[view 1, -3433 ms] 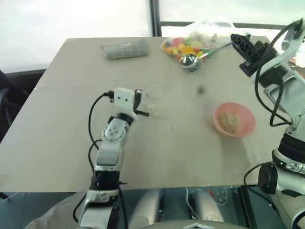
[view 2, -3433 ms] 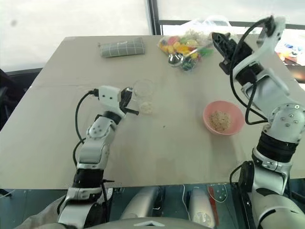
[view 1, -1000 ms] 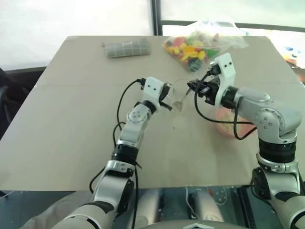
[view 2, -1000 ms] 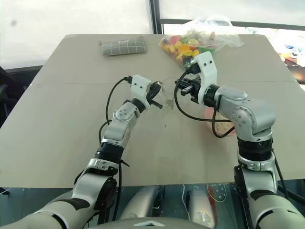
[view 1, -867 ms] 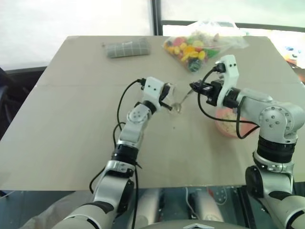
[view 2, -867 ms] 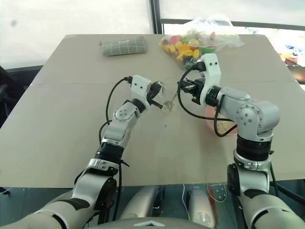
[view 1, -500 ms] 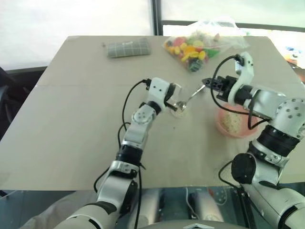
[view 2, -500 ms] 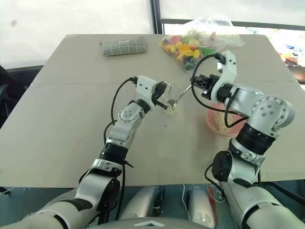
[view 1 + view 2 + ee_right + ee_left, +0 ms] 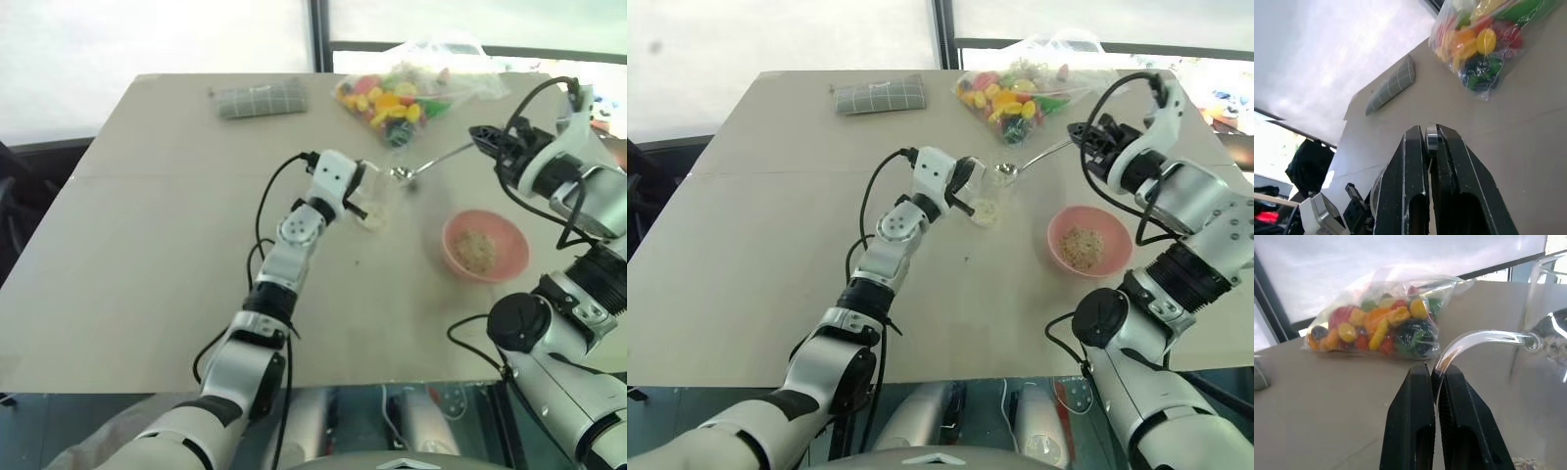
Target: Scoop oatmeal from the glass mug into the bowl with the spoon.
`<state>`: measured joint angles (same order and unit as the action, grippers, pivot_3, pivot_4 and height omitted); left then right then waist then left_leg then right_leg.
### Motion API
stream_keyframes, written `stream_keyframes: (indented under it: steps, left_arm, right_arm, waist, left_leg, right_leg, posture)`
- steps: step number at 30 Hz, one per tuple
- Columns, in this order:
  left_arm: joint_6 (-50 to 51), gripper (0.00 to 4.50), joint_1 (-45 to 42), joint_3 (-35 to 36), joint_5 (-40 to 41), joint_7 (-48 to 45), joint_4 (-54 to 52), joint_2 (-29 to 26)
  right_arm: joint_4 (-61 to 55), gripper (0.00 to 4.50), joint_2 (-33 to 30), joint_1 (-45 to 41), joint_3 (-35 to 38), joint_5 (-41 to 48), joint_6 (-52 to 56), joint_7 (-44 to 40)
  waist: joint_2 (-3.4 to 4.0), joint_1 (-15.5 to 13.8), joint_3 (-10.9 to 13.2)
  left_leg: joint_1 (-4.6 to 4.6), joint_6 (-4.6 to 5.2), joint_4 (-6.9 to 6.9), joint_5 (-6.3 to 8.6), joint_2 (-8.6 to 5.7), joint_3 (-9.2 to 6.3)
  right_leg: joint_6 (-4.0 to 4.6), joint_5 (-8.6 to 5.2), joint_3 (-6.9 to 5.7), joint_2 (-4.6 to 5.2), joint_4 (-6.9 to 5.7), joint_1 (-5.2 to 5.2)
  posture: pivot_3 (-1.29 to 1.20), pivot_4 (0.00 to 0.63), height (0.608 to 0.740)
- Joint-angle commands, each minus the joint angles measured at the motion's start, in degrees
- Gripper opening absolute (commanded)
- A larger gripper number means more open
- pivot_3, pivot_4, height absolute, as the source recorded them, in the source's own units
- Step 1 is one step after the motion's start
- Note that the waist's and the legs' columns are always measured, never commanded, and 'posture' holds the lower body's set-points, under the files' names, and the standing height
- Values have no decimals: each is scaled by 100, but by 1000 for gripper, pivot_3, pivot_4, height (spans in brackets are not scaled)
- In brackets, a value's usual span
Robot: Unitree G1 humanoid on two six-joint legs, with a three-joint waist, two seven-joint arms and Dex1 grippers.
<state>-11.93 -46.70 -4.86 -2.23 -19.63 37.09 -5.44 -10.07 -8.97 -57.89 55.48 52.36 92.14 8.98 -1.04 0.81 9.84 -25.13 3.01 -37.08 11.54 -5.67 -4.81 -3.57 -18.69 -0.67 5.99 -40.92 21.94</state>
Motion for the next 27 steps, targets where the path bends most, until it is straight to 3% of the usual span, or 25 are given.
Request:
stream_keyframes:
  steps: [1, 9, 13, 17, 22, 27]
  left_arm:
    - [-548, 73, -326, -74, -118, -6, 236, -12]
    - [-1063, 73, -588, -124, -269, -47, 861, -24]
    - [-1202, 73, -654, -123, -285, -23, 1059, -14]
    - [-1307, 73, -704, -115, -296, 12, 1190, 39]
    - [-1379, 73, -738, -54, -261, 52, 1334, 62]
    - [-1427, 73, -758, 23, -252, 179, 1479, 48]
  right_arm:
    - [-170, 0, 30, -160, 349, 577, 36, 493]
    - [-297, 0, 367, -143, 892, 1568, 36, 1731]
    - [-314, 0, 409, 37, 826, 2366, -242, 2427]
    - [-338, 0, 212, 686, 118, 3908, -1208, 3513]
    - [-589, 0, -532, 1657, -1110, 5734, -2798, 4506]
    - [-927, 0, -937, 2176, -1710, 6064, -3871, 4545]
  waist:
    - [0, 1, 0]
    - [1, 14, 0]
    - [1, 13, 0]
    - [1, 13, -1]
    - [3, 37, -2]
    - [3, 121, -2]
  left_leg:
    - [0, 0, 0, 0, 0, 1]
    - [0, 1, 3, 0, 1, 4]
    - [-4, 1, 2, 0, 1, 5]
    - [-6, 2, 2, 0, 1, 7]
    - [-61, 13, -17, -8, 1, 11]
    - [-67, 34, -18, -20, -1, 22]
  right_leg:
    - [0, 0, 1, 0, 0, 0]
    - [0, 0, 4, 0, -5, 4]
    - [0, 0, 5, 0, -6, 8]
    - [0, 0, 7, 1, -5, 10]
    - [-10, 5, 7, 2, -14, 53]
    - [-27, 16, 11, 4, -15, 57]
  posture:
    - [0, 150, 718]
    - [0, 150, 718]
    - [0, 150, 718]
    - [0, 150, 718]
    - [0, 150, 718]
    - [0, 150, 718]
